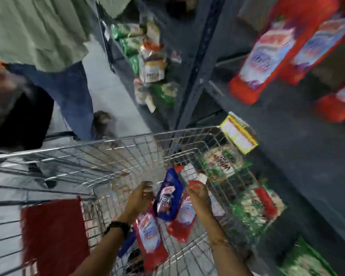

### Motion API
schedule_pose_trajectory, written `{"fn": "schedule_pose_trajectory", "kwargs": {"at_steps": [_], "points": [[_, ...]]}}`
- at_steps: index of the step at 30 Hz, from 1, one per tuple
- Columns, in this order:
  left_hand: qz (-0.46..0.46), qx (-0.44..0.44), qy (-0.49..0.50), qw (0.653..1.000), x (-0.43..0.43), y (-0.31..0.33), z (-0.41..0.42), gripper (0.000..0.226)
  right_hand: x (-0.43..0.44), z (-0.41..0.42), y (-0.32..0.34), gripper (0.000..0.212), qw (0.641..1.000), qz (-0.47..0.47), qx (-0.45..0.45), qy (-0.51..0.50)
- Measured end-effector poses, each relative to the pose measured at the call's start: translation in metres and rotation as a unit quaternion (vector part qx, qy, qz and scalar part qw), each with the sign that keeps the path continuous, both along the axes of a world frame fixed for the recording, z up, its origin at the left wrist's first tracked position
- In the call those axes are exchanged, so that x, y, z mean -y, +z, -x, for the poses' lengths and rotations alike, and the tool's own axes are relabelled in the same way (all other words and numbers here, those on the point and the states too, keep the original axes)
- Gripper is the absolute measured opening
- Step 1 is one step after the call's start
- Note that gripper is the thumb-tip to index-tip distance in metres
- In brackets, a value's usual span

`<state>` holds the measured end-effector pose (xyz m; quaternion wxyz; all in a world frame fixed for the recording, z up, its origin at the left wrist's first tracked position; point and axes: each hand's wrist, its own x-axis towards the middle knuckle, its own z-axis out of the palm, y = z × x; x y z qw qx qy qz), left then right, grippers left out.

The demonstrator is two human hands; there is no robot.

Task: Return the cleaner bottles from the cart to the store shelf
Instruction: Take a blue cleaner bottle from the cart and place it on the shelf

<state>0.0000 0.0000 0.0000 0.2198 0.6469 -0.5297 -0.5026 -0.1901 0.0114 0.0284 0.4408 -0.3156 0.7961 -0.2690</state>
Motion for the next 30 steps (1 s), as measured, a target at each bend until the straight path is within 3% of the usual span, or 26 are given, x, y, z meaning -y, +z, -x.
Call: {"fn": "schedule_pose_trajectory", "kwargs": {"at_steps": [5, 7, 10, 14, 20, 25, 30], "points": [[-0.114, -0.06, 0.045, 0.991, 0.026, -0.052, 0.046, 0.047, 0.021, -0.011, -0.074, 0.042, 0.995, -0.078, -0.021, 0.052], [-0.146, -0.017, 0.017, 0.989, 0.037, -0.071, 0.055, 0.05, 0.03, -0.015, -0.092, 0.042, 0.994, -0.086, -0.021, 0.061], [-0.17, 0.117, -0.103, 0.973, 0.048, -0.095, 0.059, 0.045, 0.04, -0.017, -0.116, 0.044, 0.989, -0.103, -0.066, 0.084], [-0.139, 0.139, -0.107, 0.975, 0.05, -0.096, 0.061, 0.038, 0.049, -0.019, -0.124, 0.048, 0.981, -0.126, -0.094, 0.116], [-0.167, 0.021, -0.02, 0.986, 0.049, -0.059, 0.041, 0.04, 0.044, -0.005, -0.09, 0.035, 0.996, -0.056, 0.011, 0.069], [-0.151, -0.155, 0.037, 0.976, 0.048, 0.013, 0.04, 0.028, 0.04, 0.01, -0.018, 0.028, 0.995, 0.045, 0.075, 0.047], [-0.047, -0.244, 0.085, 0.965, 0.048, 0.116, 0.044, 0.027, 0.042, 0.012, 0.086, 0.022, 0.977, 0.173, 0.118, 0.029]]}}
